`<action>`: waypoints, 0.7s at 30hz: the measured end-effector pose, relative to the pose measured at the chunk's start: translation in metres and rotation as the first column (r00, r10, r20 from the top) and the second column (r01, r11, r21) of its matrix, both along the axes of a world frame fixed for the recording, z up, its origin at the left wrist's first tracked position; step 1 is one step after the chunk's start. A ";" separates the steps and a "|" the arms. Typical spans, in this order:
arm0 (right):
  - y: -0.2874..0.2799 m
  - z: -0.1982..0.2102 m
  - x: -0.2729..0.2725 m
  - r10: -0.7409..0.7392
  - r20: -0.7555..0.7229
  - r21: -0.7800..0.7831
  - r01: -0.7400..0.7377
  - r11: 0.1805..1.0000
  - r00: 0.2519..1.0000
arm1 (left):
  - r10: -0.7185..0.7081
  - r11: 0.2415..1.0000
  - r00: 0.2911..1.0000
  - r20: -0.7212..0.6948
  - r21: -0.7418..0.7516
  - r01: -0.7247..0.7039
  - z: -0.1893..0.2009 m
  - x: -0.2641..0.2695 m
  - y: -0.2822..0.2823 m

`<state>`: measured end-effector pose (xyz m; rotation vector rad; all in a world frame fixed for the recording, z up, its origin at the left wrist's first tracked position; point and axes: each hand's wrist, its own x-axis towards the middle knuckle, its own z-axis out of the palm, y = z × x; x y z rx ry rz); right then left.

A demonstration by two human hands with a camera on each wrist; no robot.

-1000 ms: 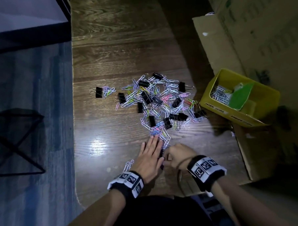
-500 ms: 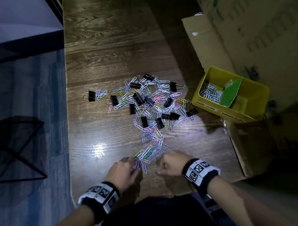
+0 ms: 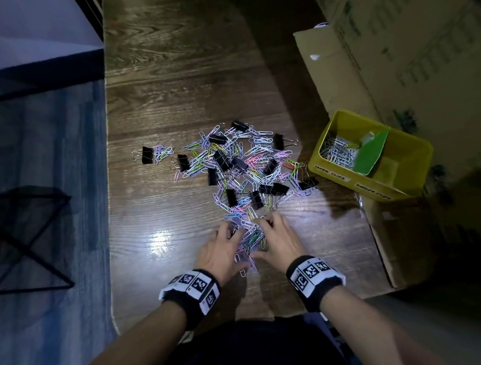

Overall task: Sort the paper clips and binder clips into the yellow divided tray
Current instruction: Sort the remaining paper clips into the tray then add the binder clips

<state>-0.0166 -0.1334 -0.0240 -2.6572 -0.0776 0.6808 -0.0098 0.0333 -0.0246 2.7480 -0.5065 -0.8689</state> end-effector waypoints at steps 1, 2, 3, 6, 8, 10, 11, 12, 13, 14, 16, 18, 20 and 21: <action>0.001 0.000 0.001 0.009 -0.015 0.025 -0.008 1.000 1.000 | 0.001 1.000 1.000 0.011 -0.020 -0.001 -0.002 0.000 -0.003; 0.001 0.001 0.002 0.013 -0.026 0.045 -0.012 0.999 1.000 | 0.002 0.999 1.000 0.023 -0.044 -0.001 -0.003 0.000 -0.005; 0.002 0.002 0.002 0.016 -0.031 0.063 -0.014 0.998 0.999 | 0.007 0.997 0.999 0.035 -0.072 -0.004 -0.004 0.001 -0.007; 0.000 0.005 0.005 0.023 -0.046 0.088 -0.019 0.996 0.999 | 0.044 0.975 0.999 0.030 -0.217 -0.036 -0.002 0.009 -0.006; -0.003 0.006 0.008 0.011 -0.085 0.103 -0.002 0.995 0.996 | 0.066 0.950 0.998 0.004 -0.306 -0.062 0.001 0.019 -0.001; -0.009 0.008 0.010 -0.009 -0.128 0.133 0.026 0.991 0.992 | 0.114 0.928 0.993 -0.044 -0.353 -0.122 0.004 0.028 0.005; -0.012 0.010 0.011 -0.024 -0.144 0.155 0.047 0.987 0.989 | 0.152 0.917 0.985 -0.080 -0.361 -0.170 0.005 0.033 0.007; -0.015 0.012 0.011 -0.050 -0.151 0.182 0.077 0.980 0.987 | 0.193 0.906 0.974 -0.123 -0.360 -0.225 0.006 0.037 0.009; -0.019 0.015 0.012 -0.083 -0.154 0.205 0.114 0.972 0.985 | 0.236 0.891 0.958 -0.163 -0.358 -0.281 0.007 0.041 0.010; -0.023 0.019 0.012 -0.118 -0.151 0.223 0.150 0.963 0.981 | 0.284 0.870 0.935 -0.215 -0.353 -0.345 0.007 0.044 0.011; -0.035 0.025 0.015 -0.186 -0.157 0.241 0.220 0.945 0.970 | 0.350 0.799 0.877 -0.329 -0.383 -0.463 0.009 0.052 0.014; -0.047 0.032 0.018 -0.245 -0.171 0.262 0.284 0.922 0.954 | 0.362 0.750 0.844 -0.396 -0.414 -0.516 0.013 0.060 0.018; -0.059 0.042 0.021 -0.307 -0.164 0.326 0.345 0.880 0.938 | 0.357 0.715 0.817 -0.452 -0.430 -0.551 0.025 0.070 0.016; -0.065 0.047 0.023 -0.340 -0.170 0.380 0.380 0.843 0.925 | 0.345 0.694 0.810 -0.475 -0.451 -0.560 0.033 0.075 0.013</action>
